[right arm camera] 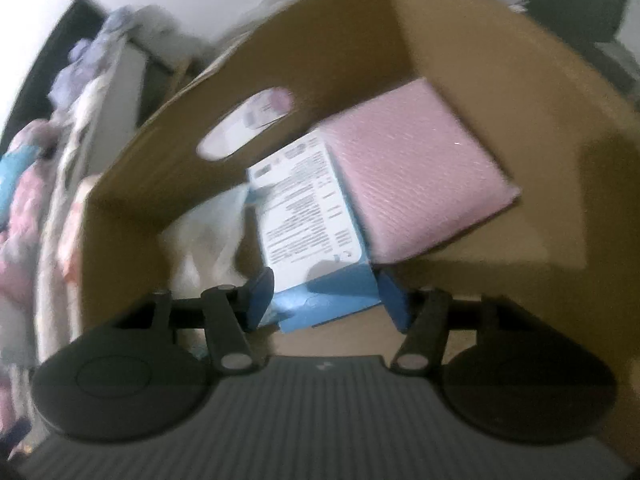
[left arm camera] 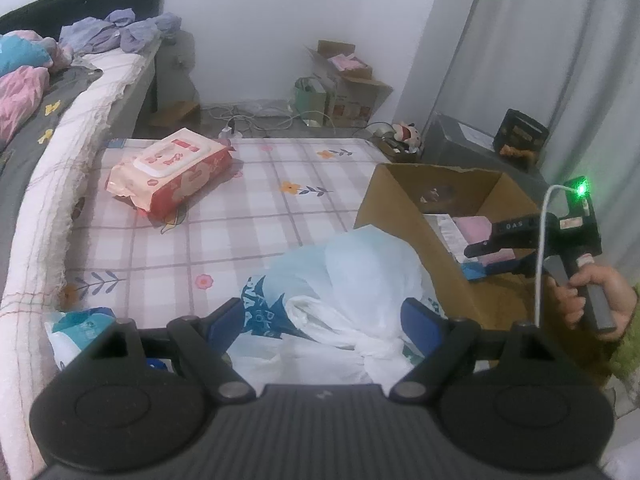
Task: Organize soft objects
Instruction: 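Move both tools out of the box back over the bed, then grasp the blue-white wet wipes pack with both grippers and lift it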
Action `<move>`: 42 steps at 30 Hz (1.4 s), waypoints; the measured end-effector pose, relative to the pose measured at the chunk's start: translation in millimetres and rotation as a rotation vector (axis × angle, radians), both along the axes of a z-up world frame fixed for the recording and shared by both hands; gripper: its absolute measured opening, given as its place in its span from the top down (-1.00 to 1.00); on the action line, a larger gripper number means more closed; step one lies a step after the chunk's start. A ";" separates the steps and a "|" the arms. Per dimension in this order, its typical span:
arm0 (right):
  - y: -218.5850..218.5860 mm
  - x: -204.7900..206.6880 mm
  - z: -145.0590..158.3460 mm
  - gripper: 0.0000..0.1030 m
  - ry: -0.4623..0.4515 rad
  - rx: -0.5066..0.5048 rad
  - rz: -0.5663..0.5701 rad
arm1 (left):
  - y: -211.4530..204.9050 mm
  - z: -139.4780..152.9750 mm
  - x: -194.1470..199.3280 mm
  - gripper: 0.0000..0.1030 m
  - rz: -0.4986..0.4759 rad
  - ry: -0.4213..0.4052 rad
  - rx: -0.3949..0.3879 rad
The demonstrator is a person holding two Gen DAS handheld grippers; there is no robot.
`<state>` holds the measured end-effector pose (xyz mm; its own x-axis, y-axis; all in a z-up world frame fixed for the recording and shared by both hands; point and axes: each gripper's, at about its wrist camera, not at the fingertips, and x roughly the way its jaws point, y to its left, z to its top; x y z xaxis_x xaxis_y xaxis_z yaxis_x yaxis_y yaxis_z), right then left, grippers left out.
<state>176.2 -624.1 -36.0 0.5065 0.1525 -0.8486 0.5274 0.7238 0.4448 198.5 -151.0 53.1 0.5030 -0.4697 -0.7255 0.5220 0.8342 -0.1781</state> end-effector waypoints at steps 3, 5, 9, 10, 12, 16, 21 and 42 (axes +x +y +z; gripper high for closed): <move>7.6 1.5 6.8 -0.12 -0.005 -0.032 0.036 | 0.1 -0.4 -0.3 -0.68 -0.003 0.005 -0.004; 8.8 1.5 14.6 -0.12 -0.012 -0.058 0.044 | 0.7 0.1 -2.3 -0.68 -0.007 0.001 -0.002; 5.6 -6.6 39.0 -0.12 -0.041 -0.076 0.037 | 6.7 3.7 -5.9 -0.68 0.011 -0.016 0.006; 5.0 -9.7 46.7 -0.12 -0.053 -0.074 0.035 | 9.9 5.0 -7.1 -0.68 0.020 -0.019 0.006; 6.9 -18.9 64.0 -0.12 -0.084 -0.074 0.038 | 16.4 7.2 -10.5 -0.70 0.036 -0.028 0.003; 18.8 -41.9 101.2 -0.13 -0.166 -0.059 0.073 | 34.8 10.1 -24.6 -0.77 0.065 -0.068 -0.010; 61.2 -71.0 140.2 -0.15 -0.290 -0.019 0.166 | 73.1 5.7 -39.6 -0.80 0.125 -0.054 -0.073; 269.6 -101.8 157.5 -0.27 -0.398 0.169 0.543 | 179.2 -12.4 -113.0 -1.00 0.340 -0.103 -0.090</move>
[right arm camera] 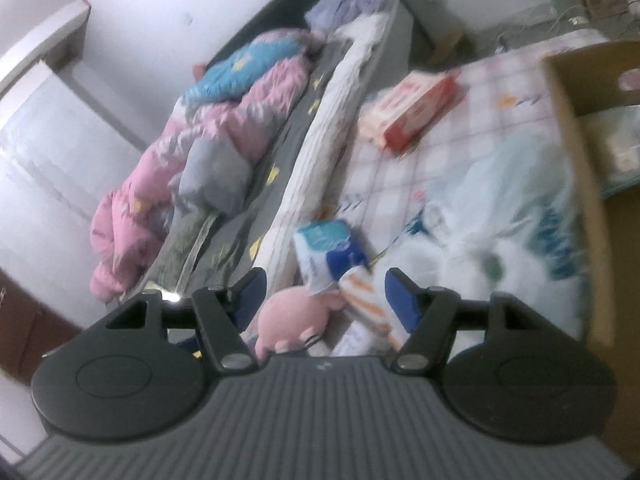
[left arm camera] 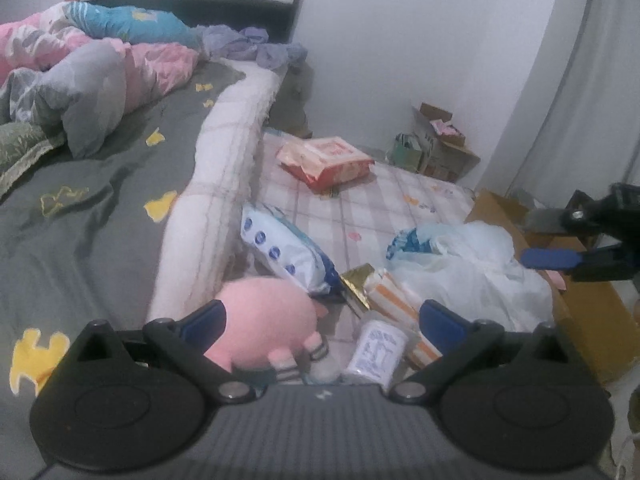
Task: Organize soft objects
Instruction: 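Grasp the blue-white wet wipes pack with both grippers and lift it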
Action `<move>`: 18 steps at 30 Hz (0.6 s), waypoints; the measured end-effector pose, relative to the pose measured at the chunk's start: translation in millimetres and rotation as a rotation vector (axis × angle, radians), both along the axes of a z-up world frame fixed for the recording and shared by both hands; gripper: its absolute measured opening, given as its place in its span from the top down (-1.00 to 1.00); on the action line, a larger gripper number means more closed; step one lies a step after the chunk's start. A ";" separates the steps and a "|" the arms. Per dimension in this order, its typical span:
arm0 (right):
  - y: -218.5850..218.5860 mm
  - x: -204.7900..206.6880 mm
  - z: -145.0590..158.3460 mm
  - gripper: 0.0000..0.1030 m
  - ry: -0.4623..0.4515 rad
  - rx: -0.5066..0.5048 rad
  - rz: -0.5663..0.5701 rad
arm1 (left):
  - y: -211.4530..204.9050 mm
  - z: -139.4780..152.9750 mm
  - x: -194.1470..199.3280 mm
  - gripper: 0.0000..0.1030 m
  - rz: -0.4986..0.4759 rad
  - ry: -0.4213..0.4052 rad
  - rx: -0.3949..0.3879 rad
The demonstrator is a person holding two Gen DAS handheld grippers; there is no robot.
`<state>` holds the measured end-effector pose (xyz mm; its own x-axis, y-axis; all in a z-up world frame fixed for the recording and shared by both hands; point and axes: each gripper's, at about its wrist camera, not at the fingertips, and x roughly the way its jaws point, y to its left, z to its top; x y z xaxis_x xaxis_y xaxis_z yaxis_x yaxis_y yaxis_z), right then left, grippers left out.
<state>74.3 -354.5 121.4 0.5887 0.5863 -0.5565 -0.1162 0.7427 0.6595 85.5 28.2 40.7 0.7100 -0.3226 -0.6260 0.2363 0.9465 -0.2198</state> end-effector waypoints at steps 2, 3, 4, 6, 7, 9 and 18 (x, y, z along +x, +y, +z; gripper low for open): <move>13.6 14.2 0.1 -0.27 0.015 -0.015 0.034 | 1.6 2.7 9.9 -1.00 -0.005 -0.013 0.005; 22.4 24.0 1.4 -0.27 0.023 -0.019 0.063 | 1.2 3.8 17.5 -1.00 -0.001 -0.009 0.012; 29.5 34.8 1.8 -0.27 0.032 -0.019 0.088 | 0.0 4.9 27.4 -1.00 0.005 0.001 0.021; 44.4 61.7 1.8 -0.28 0.066 -0.025 0.123 | -3.0 4.8 45.5 -1.00 0.001 0.012 0.032; 52.5 78.9 0.9 -0.28 0.086 -0.026 0.150 | -5.4 4.5 55.9 -0.99 -0.008 0.013 0.035; 63.5 110.3 -5.8 -0.30 0.130 -0.021 0.167 | -11.0 0.9 74.8 -0.99 -0.021 0.029 0.051; 106.3 224.3 -88.7 -0.30 0.414 -0.049 0.219 | -23.9 -34.3 145.2 -0.60 -0.011 0.191 0.096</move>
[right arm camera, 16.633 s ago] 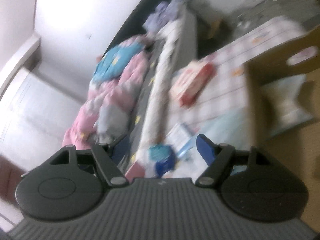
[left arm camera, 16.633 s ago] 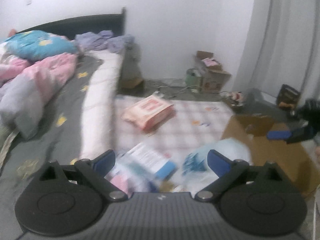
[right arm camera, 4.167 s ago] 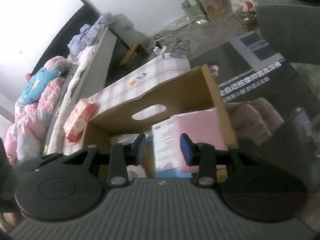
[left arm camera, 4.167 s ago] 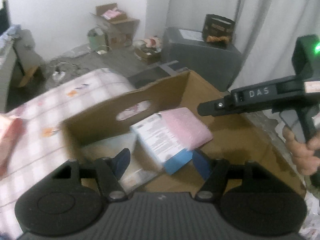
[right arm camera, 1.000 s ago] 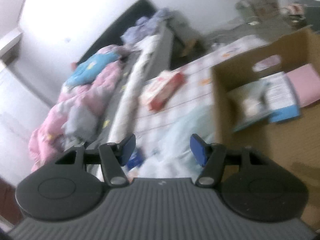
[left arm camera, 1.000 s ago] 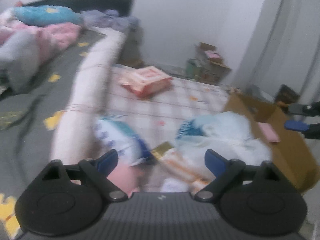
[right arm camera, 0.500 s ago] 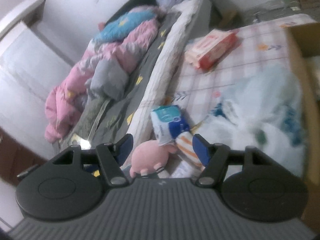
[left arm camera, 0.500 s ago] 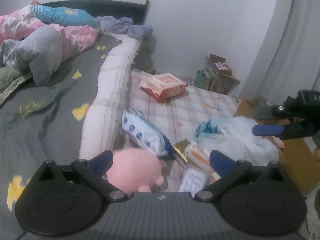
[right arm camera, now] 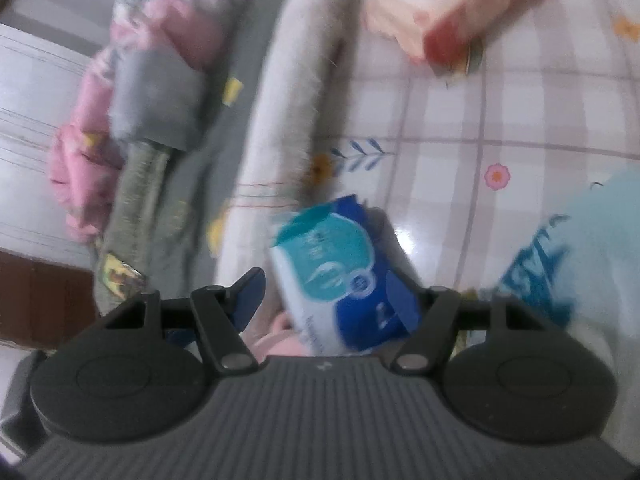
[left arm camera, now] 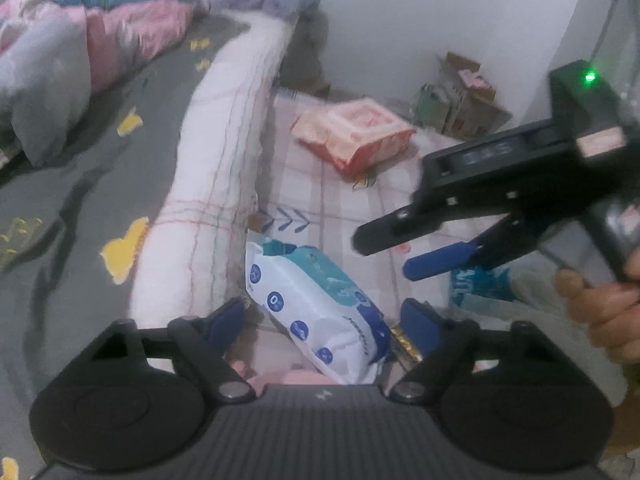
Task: Organize soft objects
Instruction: 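Grasp the blue-white wet wipes pack with both grippers and lift it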
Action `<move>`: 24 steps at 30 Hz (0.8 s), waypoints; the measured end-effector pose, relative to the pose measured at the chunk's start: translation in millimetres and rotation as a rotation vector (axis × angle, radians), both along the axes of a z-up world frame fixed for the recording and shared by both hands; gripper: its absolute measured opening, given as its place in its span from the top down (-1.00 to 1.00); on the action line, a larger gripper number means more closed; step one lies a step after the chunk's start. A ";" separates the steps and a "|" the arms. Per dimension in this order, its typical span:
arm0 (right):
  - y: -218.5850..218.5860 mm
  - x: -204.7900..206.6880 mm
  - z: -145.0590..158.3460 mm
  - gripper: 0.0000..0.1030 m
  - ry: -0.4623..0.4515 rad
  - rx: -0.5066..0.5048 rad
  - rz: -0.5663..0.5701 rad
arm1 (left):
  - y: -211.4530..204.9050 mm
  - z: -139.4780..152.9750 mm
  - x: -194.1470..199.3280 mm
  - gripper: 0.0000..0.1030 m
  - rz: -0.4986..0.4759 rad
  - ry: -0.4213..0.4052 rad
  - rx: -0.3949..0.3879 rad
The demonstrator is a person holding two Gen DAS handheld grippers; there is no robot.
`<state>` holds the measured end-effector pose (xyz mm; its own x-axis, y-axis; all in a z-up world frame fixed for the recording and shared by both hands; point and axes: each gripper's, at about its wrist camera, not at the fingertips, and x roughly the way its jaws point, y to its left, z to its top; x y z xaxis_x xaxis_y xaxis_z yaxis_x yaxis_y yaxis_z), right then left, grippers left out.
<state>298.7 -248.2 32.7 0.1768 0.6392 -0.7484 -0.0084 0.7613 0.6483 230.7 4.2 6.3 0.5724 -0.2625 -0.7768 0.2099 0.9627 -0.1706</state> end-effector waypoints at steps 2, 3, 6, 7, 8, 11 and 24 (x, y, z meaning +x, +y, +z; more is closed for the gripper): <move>5.1 14.8 -17.7 -0.30 0.033 -0.019 0.007 | -0.3 -8.5 9.8 -0.46 -0.002 0.031 -0.004; 6.6 20.6 -25.5 -0.30 0.046 -0.015 0.008 | -0.8 -12.2 12.8 -0.42 -0.005 0.042 -0.003; 7.8 36.1 -47.0 -0.30 0.094 0.025 0.006 | -2.9 -22.1 22.9 -0.29 -0.017 0.080 0.003; 9.4 40.5 -53.0 -0.30 0.107 0.033 0.010 | -3.4 -25.1 25.3 -0.28 -0.017 0.090 0.010; 10.4 43.7 -59.1 -0.30 0.120 0.039 0.013 | -3.8 -26.7 27.1 -0.28 -0.018 0.091 0.017; 12.7 49.2 -73.8 -0.31 0.159 0.068 0.029 | -2.5 -29.9 30.8 -0.30 -0.021 0.102 0.016; 15.0 52.1 -93.5 -0.39 0.237 0.181 0.058 | -0.9 -41.8 39.4 -0.48 -0.024 0.153 0.001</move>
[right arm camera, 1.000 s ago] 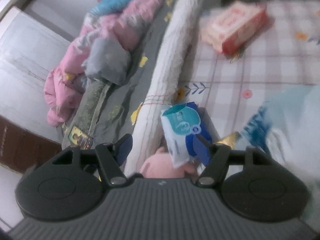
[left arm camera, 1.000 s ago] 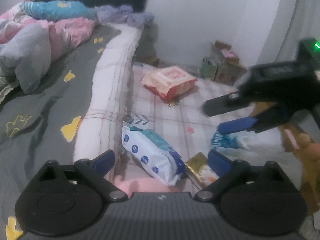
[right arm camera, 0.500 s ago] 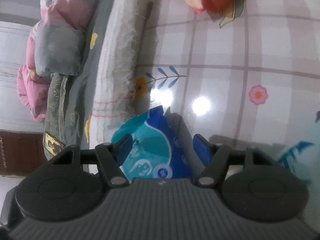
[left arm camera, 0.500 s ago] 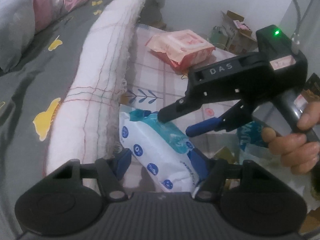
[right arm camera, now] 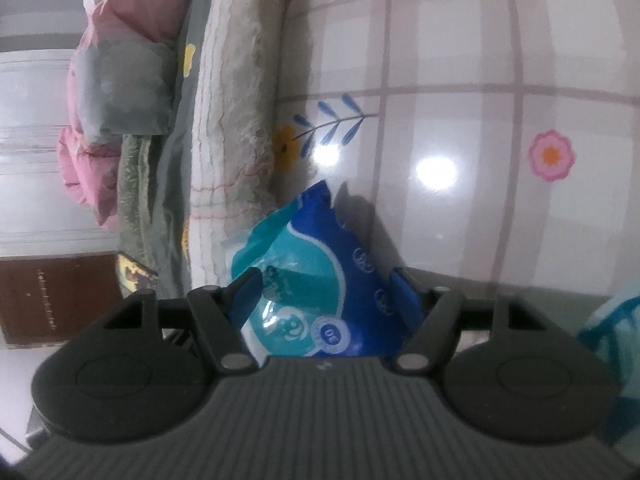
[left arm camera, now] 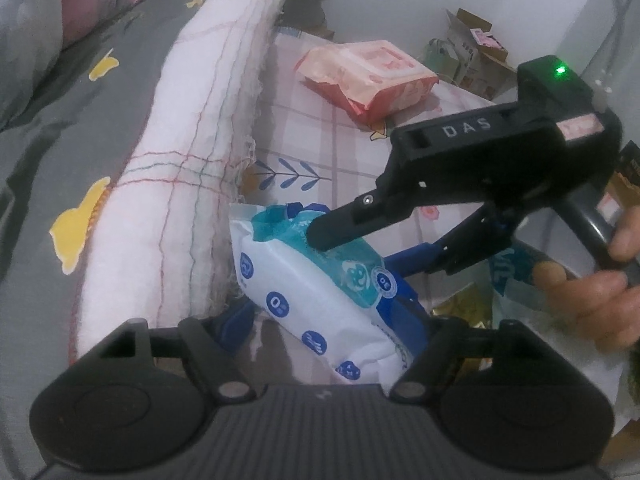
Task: Organize soft objects
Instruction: 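Grasp the blue-white wet wipes pack with both grippers and lift it, then carry the wet wipes pack into the cardboard box and release it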
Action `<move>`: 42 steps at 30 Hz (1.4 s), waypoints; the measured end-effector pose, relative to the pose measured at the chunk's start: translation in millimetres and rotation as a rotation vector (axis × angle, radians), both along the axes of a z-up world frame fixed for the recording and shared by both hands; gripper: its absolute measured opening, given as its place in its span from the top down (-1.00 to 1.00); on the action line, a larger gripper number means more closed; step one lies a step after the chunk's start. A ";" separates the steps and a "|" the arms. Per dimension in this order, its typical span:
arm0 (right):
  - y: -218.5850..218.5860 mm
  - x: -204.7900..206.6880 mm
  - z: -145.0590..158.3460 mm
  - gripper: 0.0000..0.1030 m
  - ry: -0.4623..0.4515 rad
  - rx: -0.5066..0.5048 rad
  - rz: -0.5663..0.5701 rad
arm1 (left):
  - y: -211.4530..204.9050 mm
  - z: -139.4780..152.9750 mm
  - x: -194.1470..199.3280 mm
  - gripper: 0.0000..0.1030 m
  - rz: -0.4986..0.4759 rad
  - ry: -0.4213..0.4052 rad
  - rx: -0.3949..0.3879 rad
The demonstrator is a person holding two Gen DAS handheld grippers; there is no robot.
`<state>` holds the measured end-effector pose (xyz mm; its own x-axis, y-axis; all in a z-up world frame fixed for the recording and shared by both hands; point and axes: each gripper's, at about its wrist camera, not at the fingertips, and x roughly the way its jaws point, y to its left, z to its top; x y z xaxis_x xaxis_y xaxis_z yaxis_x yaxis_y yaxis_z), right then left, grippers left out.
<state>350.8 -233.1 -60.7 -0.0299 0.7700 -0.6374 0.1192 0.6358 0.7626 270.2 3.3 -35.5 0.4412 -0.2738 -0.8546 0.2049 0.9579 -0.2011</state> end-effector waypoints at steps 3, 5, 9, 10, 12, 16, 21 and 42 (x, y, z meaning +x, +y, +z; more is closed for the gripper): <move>5.5 -3.4 4.7 -0.39 -0.043 -0.016 0.023 | 3.2 -3.0 2.8 -0.40 0.022 0.010 -0.026; 7.7 -6.3 6.9 -0.32 -0.060 -0.018 0.032 | 4.8 -3.1 3.9 -0.30 0.039 0.016 -0.042; 10.9 -11.6 13.4 -0.10 -0.085 -0.034 0.036 | 3.9 3.5 0.9 -0.25 0.059 0.003 -0.038; 11.2 -12.9 16.9 -0.09 -0.094 -0.034 0.036 | 4.3 6.5 -1.2 -0.25 0.064 -0.008 -0.037; 11.8 -14.8 22.7 -0.02 -0.112 -0.032 0.036 | 5.8 12.1 -2.6 -0.25 0.071 -0.025 -0.038; 11.5 -20.8 40.0 0.03 -0.144 -0.016 0.034 | 6.6 30.5 -10.4 -0.24 0.080 -0.073 -0.031; 8.8 -29.8 70.8 0.05 -0.208 0.005 0.022 | 4.1 60.7 -28.0 -0.20 0.078 -0.154 -0.022; -119.4 -143.4 203.4 0.09 -0.447 0.017 -0.177 | -111.4 159.7 -103.8 -0.19 -0.168 -0.386 -0.091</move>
